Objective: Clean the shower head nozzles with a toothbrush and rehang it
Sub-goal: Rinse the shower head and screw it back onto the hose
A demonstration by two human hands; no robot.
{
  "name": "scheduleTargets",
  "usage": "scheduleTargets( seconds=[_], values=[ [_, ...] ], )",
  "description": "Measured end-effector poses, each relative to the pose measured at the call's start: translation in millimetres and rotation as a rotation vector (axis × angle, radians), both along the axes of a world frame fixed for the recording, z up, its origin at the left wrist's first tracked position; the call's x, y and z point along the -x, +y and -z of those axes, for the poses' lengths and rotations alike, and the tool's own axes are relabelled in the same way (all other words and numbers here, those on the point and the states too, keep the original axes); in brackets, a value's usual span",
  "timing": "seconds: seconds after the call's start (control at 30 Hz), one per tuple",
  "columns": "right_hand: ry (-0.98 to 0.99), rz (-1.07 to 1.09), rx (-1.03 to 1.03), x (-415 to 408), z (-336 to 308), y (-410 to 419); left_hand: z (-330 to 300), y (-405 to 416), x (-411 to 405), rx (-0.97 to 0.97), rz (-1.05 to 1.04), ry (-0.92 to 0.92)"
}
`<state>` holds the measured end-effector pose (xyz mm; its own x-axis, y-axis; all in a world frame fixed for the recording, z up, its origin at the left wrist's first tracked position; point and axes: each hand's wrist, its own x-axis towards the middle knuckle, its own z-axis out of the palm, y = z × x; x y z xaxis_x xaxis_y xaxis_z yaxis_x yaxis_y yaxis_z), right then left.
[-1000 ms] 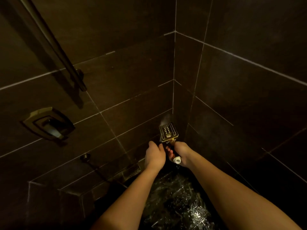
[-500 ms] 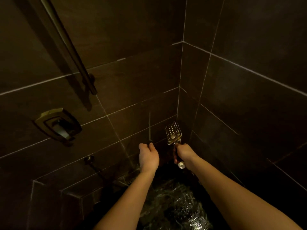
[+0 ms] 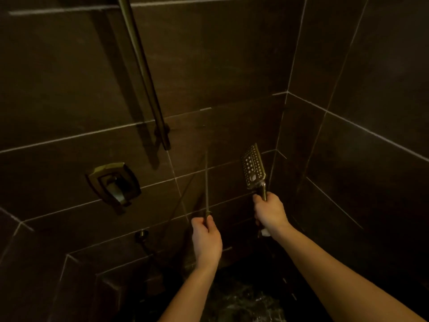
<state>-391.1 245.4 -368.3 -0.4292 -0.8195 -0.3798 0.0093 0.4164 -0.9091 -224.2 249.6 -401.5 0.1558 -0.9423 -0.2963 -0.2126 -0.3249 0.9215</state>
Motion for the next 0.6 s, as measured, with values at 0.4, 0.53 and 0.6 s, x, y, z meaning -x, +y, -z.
scheduleTargets(
  seconds=[0.4,0.53,0.6],
  values=[
    [-0.031,-0.347,-0.166,-102,26,-39,4,-20,-131,-0.02,-0.404,0.096],
    [-0.147,-0.342,-0.257,-137,51,-44,20,-24,-189,-0.055,-0.546,0.08],
    [-0.192,-0.362,-0.298,-157,59,-53,28,-27,-213,-0.096,-0.605,0.117]
  ],
)
